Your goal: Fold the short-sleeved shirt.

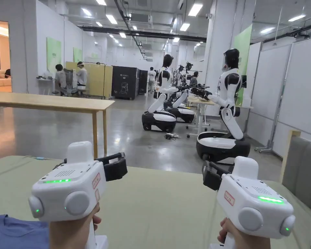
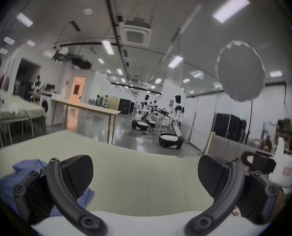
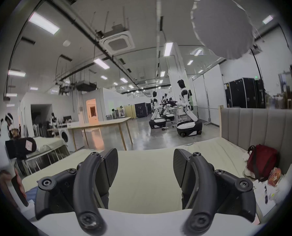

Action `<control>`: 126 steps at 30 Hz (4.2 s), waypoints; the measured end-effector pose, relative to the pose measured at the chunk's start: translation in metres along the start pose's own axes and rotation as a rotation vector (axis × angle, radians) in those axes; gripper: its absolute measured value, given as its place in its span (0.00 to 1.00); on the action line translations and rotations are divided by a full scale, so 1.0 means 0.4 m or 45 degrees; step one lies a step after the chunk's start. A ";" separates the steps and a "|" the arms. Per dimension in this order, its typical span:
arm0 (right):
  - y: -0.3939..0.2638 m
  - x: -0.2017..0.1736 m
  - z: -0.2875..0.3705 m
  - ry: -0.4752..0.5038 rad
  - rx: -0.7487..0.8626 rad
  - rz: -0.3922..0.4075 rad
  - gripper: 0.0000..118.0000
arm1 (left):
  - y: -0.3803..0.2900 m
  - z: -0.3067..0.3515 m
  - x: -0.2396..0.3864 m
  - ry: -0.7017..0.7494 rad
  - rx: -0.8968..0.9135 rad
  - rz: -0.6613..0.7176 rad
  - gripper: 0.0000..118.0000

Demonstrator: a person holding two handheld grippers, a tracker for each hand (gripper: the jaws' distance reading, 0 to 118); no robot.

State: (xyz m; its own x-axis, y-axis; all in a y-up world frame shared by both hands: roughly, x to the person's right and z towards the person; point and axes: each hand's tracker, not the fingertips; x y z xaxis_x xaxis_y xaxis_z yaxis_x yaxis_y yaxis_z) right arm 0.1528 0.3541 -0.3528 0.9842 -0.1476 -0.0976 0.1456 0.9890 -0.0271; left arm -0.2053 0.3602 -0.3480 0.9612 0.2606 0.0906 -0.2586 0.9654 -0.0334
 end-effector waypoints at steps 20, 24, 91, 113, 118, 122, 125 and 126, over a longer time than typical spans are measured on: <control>-0.028 -0.014 0.000 -0.088 -0.064 0.187 0.02 | -0.063 -0.024 0.061 0.024 -0.048 -0.340 0.01; -0.041 -0.026 0.001 -0.096 -0.063 0.241 0.02 | -0.065 -0.022 0.057 0.008 -0.040 -0.335 0.00; -0.428 -0.530 -0.241 0.413 -0.465 0.283 0.02 | -0.431 -0.222 -0.751 0.342 -1.047 -0.015 0.00; -0.245 0.203 0.048 -0.166 -0.371 0.221 0.02 | -0.551 -0.352 0.485 -0.654 -0.970 -0.208 0.00; -0.279 0.283 0.060 -0.219 -0.397 0.199 0.02 | -0.719 -0.374 0.487 -0.511 -1.176 -0.281 0.00; -0.299 0.290 0.051 -0.210 -0.417 0.183 0.02 | -0.716 -0.348 0.481 -0.530 -1.130 -0.302 0.01; -0.303 0.268 0.048 -0.187 -0.420 0.179 0.02 | -0.647 -0.303 0.456 -0.523 -0.987 -0.293 0.39; -0.305 0.258 0.051 -0.173 -0.412 0.179 0.02 | -0.614 -0.280 0.440 -0.534 -0.935 -0.287 0.82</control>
State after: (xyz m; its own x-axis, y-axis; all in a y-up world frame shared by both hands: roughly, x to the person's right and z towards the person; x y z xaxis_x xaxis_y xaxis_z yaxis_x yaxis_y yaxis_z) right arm 0.2388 0.2186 -0.3393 0.9999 0.0137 0.0098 -0.0096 0.9413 -0.3376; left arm 0.0381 0.1680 -0.4353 0.8299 0.1853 0.5262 0.1995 0.7822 -0.5902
